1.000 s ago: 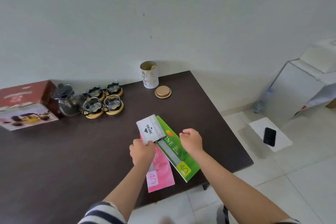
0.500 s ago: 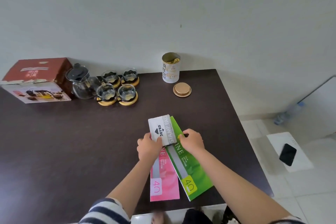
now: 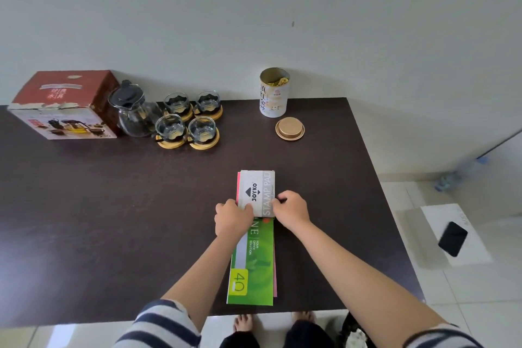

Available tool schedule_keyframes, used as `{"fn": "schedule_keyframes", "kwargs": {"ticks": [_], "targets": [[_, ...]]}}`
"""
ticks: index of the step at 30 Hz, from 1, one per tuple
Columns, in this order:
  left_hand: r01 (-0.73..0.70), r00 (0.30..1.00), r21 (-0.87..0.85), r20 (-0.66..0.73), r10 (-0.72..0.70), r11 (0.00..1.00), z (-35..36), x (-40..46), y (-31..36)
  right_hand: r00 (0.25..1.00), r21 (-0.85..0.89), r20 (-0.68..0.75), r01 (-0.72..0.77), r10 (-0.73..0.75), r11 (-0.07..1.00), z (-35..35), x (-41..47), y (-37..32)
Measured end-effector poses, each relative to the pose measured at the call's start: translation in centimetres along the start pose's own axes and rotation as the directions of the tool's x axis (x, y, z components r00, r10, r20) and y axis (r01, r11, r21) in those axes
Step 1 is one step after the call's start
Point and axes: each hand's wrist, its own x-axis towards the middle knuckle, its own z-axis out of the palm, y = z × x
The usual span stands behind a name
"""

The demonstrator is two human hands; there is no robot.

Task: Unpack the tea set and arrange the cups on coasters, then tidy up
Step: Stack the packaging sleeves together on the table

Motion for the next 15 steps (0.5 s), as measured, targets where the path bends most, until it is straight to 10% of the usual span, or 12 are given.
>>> {"fn": "schedule_keyframes", "kwargs": {"ticks": [15], "targets": [[-0.139,0.99,-0.154,-0.052,0.132,0.978,-1.3,0.5,-1.1,1.0,0.082,0.028,-0.016,0.013,0.996,0.9,1.1,-1.0]]}}
